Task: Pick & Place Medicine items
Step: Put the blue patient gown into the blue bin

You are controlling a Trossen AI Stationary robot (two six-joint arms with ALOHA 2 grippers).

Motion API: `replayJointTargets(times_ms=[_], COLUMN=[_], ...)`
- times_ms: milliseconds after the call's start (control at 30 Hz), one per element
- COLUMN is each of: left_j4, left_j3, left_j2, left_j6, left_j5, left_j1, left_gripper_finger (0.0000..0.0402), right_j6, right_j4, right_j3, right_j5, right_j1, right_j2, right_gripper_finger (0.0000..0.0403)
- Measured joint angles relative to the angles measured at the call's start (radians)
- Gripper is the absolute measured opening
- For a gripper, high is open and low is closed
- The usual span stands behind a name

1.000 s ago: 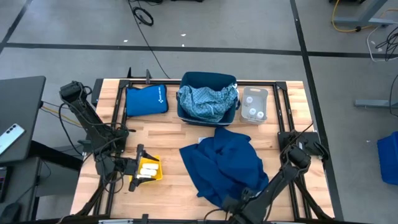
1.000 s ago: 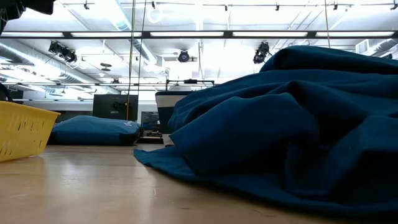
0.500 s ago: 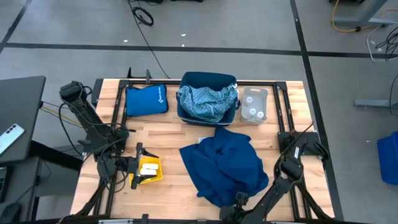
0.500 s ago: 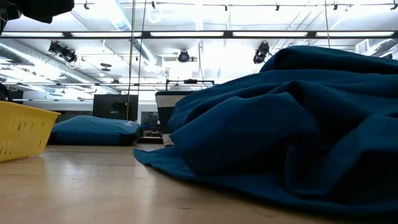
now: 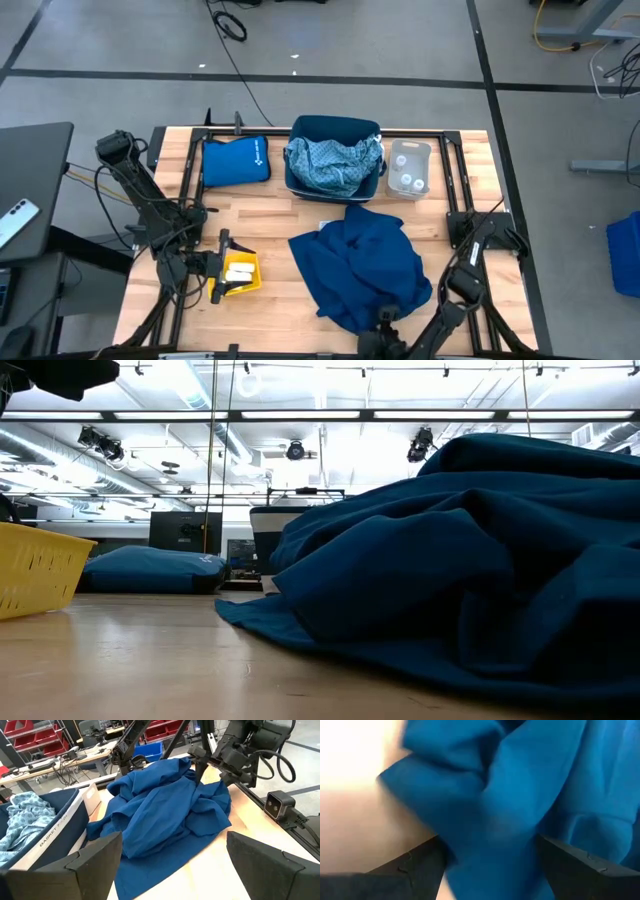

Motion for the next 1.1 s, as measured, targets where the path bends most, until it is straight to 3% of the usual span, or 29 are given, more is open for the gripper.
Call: replayJointTargets(times_ms=[500, 767, 967, 1100], left_j4=[-0.002, -0.008, -0.012, -0.013], left_j3=[0.000, -0.001, -0.001, -0.001], left_j2=[0.000, 0.000, 0.000, 0.000], left_j6=[0.010, 0.003, 0.005, 0.008], left_j5=[0.000, 0.008, 0.026, 0.027], left_j1=[0.000, -0.002, -0.002, -0.002], left_gripper_finger=[0.0362, 0.0362, 0.0362, 0.0362], right_j6=[-0.098, -0.154, -0.174, -0.087], right_j4=[0.037, 0.032, 0.087, 0.049], right_j3=[-0.040, -0.238, -0.314, -0.305], right_j5=[-0.045, -0.246, -0.262, -0.212], right_j1=[-0.150, -0.188, -0.187, -0.181], right_j2=[-0.103, -0.178, -0.181, -0.176], right_gripper_finger=[0.0304, 0.0254, 0.0204, 0.0180])
